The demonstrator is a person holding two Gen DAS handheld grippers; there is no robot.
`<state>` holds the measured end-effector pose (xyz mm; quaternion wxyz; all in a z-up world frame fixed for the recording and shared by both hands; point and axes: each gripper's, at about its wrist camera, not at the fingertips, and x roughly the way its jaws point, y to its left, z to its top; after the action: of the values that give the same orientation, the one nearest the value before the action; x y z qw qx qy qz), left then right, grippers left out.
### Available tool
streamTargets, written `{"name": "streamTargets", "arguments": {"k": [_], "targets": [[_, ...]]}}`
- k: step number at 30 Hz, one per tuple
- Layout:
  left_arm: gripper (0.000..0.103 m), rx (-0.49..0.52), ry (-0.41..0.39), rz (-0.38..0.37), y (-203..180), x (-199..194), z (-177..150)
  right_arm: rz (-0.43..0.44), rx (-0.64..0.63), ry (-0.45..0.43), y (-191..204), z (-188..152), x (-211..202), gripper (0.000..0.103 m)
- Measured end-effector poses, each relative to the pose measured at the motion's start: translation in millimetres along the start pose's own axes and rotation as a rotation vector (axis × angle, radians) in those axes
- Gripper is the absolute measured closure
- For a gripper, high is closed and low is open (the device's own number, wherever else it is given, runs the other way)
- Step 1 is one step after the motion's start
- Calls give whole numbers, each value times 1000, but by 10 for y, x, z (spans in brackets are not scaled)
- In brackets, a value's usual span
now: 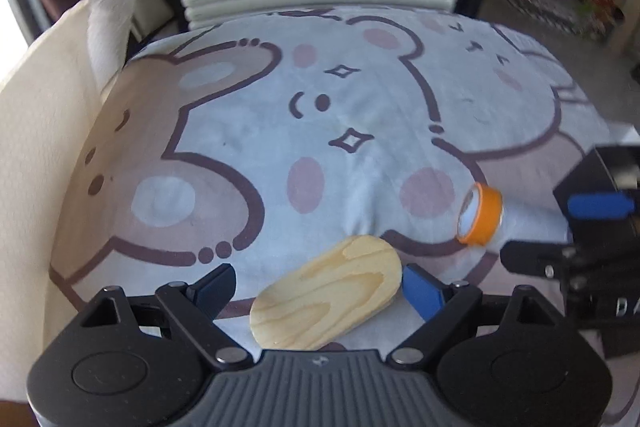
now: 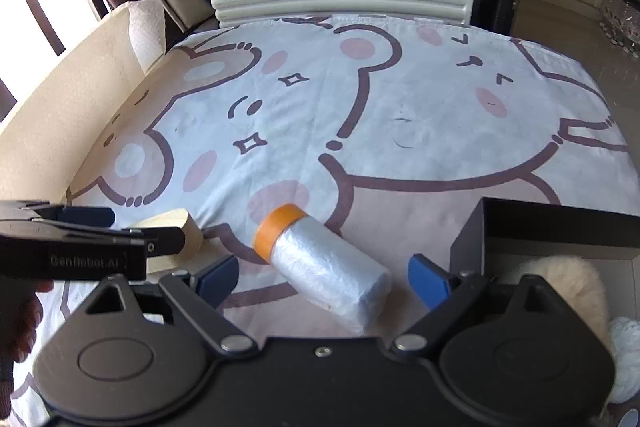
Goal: Organize objects
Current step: 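Lift the block with the left tool while the right tool reaches the orange-capped bottle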
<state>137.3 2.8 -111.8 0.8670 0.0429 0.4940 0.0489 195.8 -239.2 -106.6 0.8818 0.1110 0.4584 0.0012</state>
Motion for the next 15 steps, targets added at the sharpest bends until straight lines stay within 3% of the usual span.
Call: {"name": "streamTargets", "arguments": {"k": [3,11,15], "targets": [[18,82,20,-15,-57,43,-62,-9,-18,8,15,-17,21,11],[27,31,72,-57,62,104,-129,-23,-67,16,55,-38,53,13],[29,25,119,-83,69,99,-128,23,-68,56,77,-31,55,18]]}}
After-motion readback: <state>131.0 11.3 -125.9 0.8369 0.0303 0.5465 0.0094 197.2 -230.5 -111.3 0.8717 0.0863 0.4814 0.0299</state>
